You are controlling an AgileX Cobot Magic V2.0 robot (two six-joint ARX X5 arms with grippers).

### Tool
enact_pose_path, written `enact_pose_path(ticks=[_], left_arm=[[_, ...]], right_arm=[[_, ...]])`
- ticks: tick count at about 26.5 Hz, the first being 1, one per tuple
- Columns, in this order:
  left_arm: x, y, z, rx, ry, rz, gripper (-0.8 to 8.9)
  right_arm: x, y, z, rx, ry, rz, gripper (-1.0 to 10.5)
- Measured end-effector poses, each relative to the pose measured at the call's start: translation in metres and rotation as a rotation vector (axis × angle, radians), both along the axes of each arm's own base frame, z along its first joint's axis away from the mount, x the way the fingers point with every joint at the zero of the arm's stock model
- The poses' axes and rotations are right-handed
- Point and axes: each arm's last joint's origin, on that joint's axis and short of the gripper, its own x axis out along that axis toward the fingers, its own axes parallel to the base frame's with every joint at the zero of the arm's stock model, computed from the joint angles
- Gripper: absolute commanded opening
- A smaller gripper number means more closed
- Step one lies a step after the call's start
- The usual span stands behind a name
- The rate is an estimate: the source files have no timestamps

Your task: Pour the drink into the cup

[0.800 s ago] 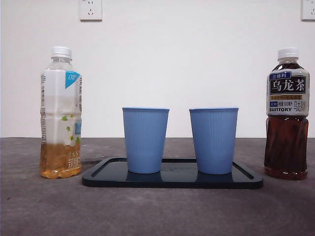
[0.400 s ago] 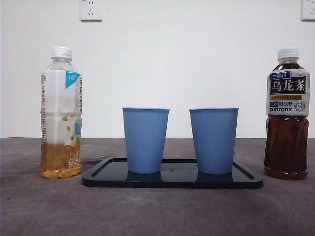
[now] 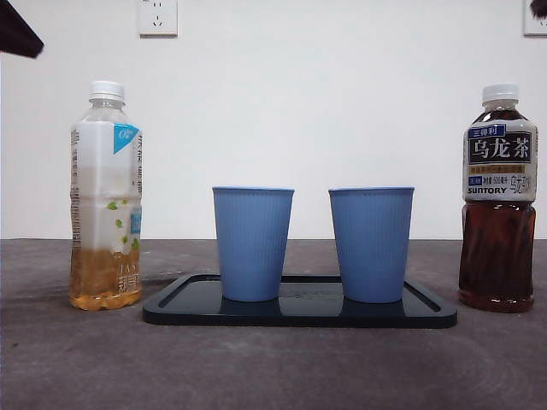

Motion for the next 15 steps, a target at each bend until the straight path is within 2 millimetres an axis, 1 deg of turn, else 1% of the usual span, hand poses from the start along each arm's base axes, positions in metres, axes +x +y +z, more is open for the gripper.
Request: enact_pose_path(ticks=[4, 6, 9, 10, 11, 13, 15], left_arm=[[0.0023, -0.0011, -0.0017, 0.007, 0.009, -0.009, 0.44], [0.0026, -0.0011, -0.002, 0.008, 0.01, -0.009, 0.98], [0.0026, -0.0011, -0.0018, 0.01, 0.007, -0.01, 2.44], [0.0026, -0.0011, -0.0018, 0.012, 0.005, -0.011, 3.18], [0.0026, -0.0011, -0.0018, 0.013, 0.005, -0.011, 3.67], [0.0027, -0.0011, -0.0016, 0.013, 0.002, -0.012, 4.67], [0.0027, -0.0011, -0.0015, 0.015, -0.001, -0.013, 5.15]], right_arm=[[0.0031, 0.0003, -0.002, -0.018, 0.007, 0.007, 0.3], [0.0031, 0.0003, -0.002, -0.02, 0.005, 0.008, 0.9], [0.0031, 0.0003, -0.002, -0.022, 0.003, 0.009, 2.9], [0.0031, 0.0003, -0.002, -0.023, 0.003, 0.009, 3.7], [0.0031, 0.0003, -0.002, -0.024, 0.002, 0.01, 4.2], [0.0031, 0.0003, -0.002, -0.025, 0.001, 0.01, 5.0], [0.0031, 0.0003, -0.002, -0.025, 0.001, 0.01, 5.2]])
